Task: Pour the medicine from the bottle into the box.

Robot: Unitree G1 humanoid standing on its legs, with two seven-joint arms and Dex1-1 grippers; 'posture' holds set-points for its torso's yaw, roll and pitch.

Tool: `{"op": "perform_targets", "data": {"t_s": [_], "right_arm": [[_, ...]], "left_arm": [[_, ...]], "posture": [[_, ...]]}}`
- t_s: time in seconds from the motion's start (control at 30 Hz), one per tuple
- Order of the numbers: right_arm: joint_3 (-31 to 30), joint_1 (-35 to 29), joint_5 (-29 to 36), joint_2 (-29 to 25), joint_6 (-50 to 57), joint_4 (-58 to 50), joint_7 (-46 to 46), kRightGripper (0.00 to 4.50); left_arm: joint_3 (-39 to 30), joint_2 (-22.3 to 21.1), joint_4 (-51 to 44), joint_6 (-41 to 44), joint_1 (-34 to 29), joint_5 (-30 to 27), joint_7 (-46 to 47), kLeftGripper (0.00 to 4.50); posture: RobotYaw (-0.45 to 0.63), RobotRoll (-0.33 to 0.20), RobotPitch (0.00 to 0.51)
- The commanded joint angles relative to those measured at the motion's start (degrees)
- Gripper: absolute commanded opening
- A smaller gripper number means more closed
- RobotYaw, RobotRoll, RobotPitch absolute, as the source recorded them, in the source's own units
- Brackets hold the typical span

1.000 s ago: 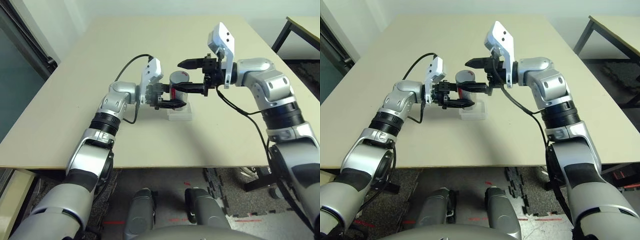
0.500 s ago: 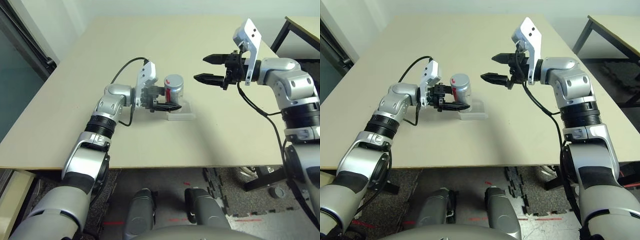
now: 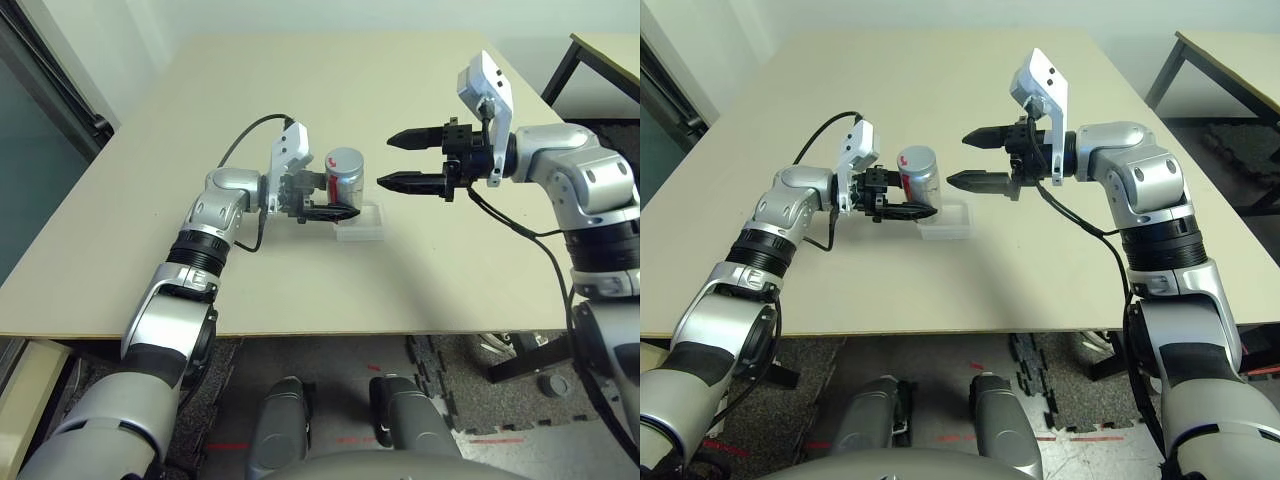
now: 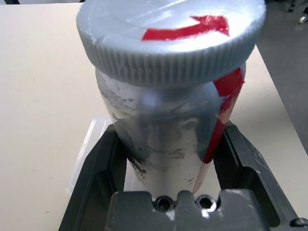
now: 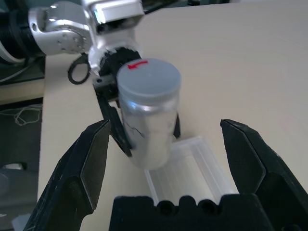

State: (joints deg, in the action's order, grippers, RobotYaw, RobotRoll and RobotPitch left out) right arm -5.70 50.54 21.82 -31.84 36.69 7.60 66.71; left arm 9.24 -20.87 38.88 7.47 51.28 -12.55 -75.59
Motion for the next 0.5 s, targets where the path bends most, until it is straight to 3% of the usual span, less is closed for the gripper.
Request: {"op": "perform_targets", "data": {"t_s": [0.03,0.5], "right_arm": [[-1.04,1.91,-0.01,1.81,0.05,-0.41,-1.34,4.5],[-4.31,4.7,-1.78,7.33,-2.48,3.35,-1.8,4.5]], "left_arm": [[0.02,0.85,0.93,-0.95,1.17,0.89,0.13,2.77],[0.17,2.4,1.61,-1.52,1.94,1.3,-0.04,2.77]], "posture": [[-0.05,0.0,0.077],[-0.04,0.0,0.078]]}}
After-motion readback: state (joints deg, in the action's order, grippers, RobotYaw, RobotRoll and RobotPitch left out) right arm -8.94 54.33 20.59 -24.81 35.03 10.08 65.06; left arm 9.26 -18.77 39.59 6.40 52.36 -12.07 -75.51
